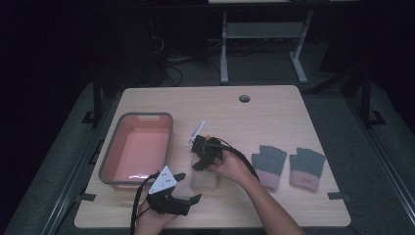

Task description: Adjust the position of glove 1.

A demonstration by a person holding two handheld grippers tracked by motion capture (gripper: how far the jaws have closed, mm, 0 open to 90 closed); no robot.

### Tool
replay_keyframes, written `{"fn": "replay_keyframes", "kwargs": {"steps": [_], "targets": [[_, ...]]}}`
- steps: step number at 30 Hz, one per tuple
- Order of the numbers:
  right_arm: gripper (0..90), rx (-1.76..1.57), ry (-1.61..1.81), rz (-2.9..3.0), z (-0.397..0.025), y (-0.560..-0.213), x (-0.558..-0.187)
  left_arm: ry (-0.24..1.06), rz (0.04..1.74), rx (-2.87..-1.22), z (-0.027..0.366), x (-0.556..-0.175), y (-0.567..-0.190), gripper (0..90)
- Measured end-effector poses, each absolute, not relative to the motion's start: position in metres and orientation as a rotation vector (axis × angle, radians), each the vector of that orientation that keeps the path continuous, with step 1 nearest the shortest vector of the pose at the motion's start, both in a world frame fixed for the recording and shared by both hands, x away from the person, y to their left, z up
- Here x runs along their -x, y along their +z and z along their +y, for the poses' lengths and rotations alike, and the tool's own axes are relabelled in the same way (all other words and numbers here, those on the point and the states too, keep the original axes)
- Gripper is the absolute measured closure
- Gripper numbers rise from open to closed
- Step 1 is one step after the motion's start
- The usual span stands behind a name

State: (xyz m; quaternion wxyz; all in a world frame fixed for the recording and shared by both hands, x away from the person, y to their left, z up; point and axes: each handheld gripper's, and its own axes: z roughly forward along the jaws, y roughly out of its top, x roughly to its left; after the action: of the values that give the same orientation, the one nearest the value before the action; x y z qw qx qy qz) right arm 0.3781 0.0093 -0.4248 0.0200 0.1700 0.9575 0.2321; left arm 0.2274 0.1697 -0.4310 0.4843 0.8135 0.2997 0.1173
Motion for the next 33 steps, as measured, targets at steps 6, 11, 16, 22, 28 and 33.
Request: {"fn": "replay_keyframes", "kwargs": {"steps": [6, 11, 16, 22, 28, 33], "targets": [[47.2, -0.51, 0.7, 2.974, 0.005, -0.426, -0.378, 0.277, 0.747, -1.978, 0.169, -0.228, -0.431, 14.0], [47.2, -0.505, 0.685, 2.981, -0.006, -0.426, -0.378, 0.248, 0.766, -1.965, 0.165, -0.229, -0.432, 14.0], [46.9, -0.546, 0.718, 2.968, -0.023, -0.427, -0.375, 0.207, 0.771, -1.982, 0.161, -0.232, -0.432, 14.0], [32.2, -0.713, 0.882, 2.926, -0.046, -0.419, -0.369, 0.174, 0.825, -1.976, 0.148, -0.238, -0.428, 14.1], [22.2, -0.886, 1.04, 2.827, -0.073, -0.41, -0.356, 0.126, 0.859, -1.987, 0.139, -0.25, -0.428, 14.1], [14.1, -1.032, 1.143, 2.707, -0.104, -0.41, -0.337, -0.02, 0.951, -1.975, 0.132, -0.266, -0.434, 14.3]]}}
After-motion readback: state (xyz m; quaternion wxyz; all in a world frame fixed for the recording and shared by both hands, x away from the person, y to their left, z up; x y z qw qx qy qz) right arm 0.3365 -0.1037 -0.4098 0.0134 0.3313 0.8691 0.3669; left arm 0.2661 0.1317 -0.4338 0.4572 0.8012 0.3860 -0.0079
